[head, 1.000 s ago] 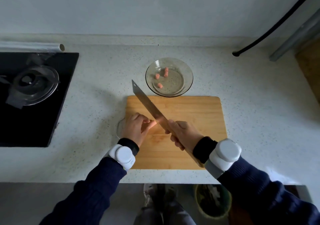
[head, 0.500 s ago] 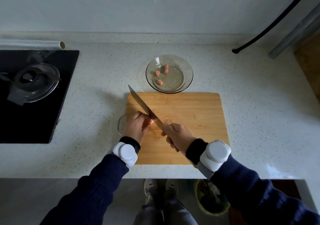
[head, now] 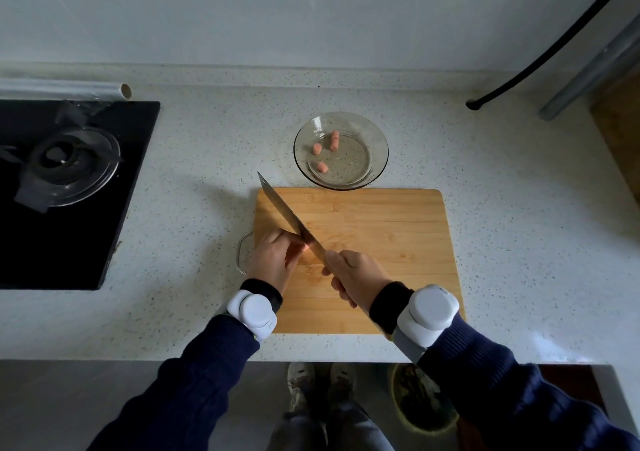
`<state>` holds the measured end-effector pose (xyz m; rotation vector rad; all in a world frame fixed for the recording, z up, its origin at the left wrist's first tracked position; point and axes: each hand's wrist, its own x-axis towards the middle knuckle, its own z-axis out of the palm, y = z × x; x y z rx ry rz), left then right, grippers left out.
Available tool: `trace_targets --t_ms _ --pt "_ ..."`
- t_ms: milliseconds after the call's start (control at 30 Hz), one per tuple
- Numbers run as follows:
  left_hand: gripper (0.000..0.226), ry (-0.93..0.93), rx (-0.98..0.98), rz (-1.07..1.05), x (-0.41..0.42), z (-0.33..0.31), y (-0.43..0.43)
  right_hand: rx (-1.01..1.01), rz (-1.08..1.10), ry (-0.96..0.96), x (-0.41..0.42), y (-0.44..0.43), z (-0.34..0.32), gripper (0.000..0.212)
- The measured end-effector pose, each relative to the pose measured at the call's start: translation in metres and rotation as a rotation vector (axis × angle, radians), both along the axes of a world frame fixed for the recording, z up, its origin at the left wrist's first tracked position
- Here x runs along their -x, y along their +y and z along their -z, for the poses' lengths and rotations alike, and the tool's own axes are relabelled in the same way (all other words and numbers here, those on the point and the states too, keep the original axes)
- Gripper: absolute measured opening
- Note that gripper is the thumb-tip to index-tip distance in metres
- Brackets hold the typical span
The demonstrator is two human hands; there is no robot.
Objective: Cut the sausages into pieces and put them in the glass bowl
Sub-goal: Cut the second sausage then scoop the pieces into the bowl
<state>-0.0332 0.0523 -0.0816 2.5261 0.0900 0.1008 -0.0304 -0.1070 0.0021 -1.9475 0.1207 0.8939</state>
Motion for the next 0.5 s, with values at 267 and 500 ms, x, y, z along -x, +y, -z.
trace_targets --t_ms 267,500 --pt "0.007 0.008 0.013 -0.005 -0.0004 0.0000 -0.0001 -0.011 -0.005 -0.003 0.0008 -0.0004 0.0016 0.046" --pt "0.009 0.008 0.011 -0.002 -0.0011 0.0006 0.0003 -0.010 0.000 0.012 -0.0009 0.0003 0.0038 0.044"
